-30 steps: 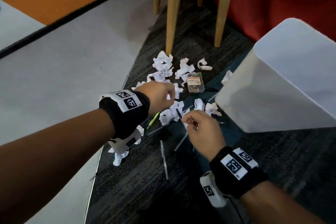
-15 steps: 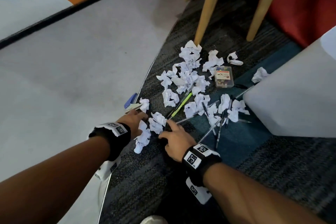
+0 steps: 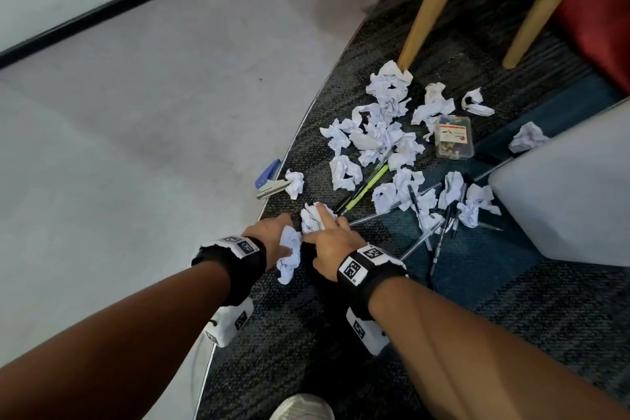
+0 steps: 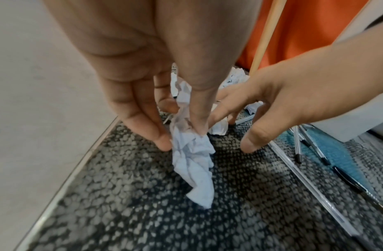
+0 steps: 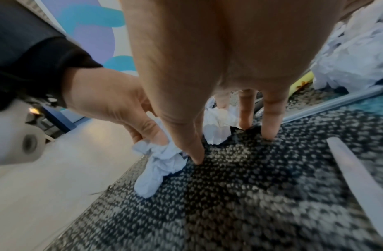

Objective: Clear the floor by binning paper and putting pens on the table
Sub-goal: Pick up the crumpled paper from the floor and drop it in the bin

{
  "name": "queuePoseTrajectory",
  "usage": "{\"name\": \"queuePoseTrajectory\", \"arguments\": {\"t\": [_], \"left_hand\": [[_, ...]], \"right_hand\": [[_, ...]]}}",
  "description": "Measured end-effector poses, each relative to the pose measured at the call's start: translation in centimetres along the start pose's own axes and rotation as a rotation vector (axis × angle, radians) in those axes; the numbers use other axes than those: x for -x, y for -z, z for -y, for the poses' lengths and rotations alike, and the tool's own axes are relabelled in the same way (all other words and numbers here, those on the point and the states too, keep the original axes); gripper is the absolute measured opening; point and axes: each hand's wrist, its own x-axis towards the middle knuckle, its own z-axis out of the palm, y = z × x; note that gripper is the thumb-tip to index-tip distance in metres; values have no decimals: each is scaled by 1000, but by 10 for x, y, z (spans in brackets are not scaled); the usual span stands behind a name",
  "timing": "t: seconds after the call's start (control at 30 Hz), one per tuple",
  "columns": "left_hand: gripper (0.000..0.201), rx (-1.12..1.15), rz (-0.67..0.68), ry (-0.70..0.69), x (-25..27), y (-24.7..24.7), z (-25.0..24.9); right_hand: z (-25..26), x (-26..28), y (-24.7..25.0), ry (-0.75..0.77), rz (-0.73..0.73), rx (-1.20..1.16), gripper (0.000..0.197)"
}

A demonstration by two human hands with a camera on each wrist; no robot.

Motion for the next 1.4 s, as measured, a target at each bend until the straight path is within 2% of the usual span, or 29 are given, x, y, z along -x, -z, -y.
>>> {"name": "queuePoseTrajectory", "arguments": {"t": [0.13, 0.3, 0.4, 0.53, 0.6, 0.8, 0.93, 1.07, 1.27, 1.4], "left_hand": [[37, 64, -50, 26, 2, 2, 2], [33, 30, -83, 1, 2, 7, 3], [21, 86, -142, -11, 3, 10, 0], [20, 173, -188, -24, 5, 14, -16], [19, 197, -184, -4, 5, 19, -25], [26, 178, -148, -136, 3, 26, -56], [37, 148, -89, -159, 1, 29, -74], [38, 165, -86, -257, 11, 42, -102], [39, 229, -149, -478, 48, 104, -191], [35, 248, -245, -685, 79, 141, -265]], "right_hand": [[-1, 1, -9, -12, -99, 37, 61], [-5, 6, -11, -6, -273, 39, 49], [-9, 10, -9, -15, -383, -38, 38], [-20, 16, 0, -36, -486, -226, 18], [-27, 21, 5, -20, -512, -355, 14], [-53, 36, 4, -79, -654, -470, 23], [-72, 59, 1, -96, -684, -633, 50], [-94, 97, 19, -162, -715, -709, 47], [-132, 172, 93, -125, -1110, -849, 25], [-154, 235, 147, -96, -1483, -594, 26]]}}
